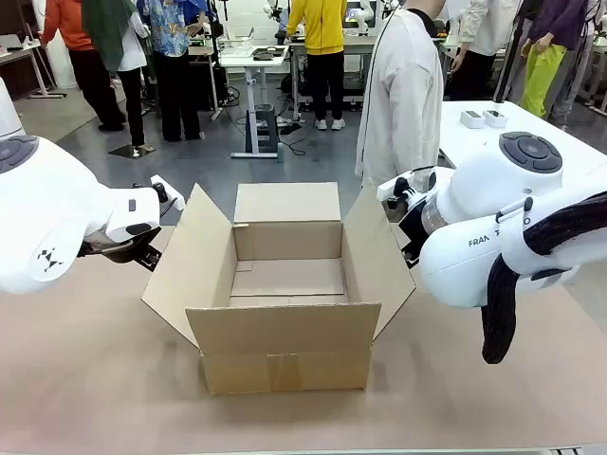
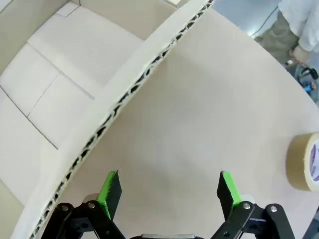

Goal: Wrap the clocks to prevent damage.
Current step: Open the side flaps of the Package Box.

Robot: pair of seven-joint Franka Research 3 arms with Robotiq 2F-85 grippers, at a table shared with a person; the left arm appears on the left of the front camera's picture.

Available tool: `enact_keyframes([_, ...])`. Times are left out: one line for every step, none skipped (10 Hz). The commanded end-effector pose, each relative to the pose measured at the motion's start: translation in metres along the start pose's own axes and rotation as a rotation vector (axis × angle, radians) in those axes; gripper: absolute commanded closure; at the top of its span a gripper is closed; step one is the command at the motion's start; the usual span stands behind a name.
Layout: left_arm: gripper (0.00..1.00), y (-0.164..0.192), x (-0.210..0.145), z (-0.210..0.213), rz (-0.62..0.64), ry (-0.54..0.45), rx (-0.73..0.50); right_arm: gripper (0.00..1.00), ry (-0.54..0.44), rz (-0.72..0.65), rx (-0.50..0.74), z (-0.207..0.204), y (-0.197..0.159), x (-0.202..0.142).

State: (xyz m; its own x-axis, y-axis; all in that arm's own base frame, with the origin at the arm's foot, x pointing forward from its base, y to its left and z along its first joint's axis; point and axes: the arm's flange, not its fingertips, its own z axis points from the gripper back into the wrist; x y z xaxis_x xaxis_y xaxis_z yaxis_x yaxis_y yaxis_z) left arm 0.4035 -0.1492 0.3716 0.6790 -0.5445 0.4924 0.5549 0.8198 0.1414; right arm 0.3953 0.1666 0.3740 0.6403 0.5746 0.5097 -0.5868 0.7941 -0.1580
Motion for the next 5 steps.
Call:
enact_keyframes([0.0,0.0,0.0,0.0,0.0,0.0,0.0,0.0,0.0,0.0,0.0,0.0,0.0,0.0])
enact_keyframes([0.0,0.0,0.0,0.0,0.0,0.0,0.0,0.0,0.0,0.0,0.0,0.0,0.0,0.0])
enact_keyframes([0.0,0.0,0.0,0.0,0.0,0.0,0.0,0.0,0.0,0.0,0.0,0.0,0.0,0.0])
enact_keyframes([0.0,0.0,0.0,0.0,0.0,0.0,0.0,0.0,0.0,0.0,0.0,0.0,0.0,0.0])
enact_keyframes([0.0,0.0,0.0,0.0,0.0,0.0,0.0,0.0,0.0,0.0,0.0,0.0,0.0,0.0])
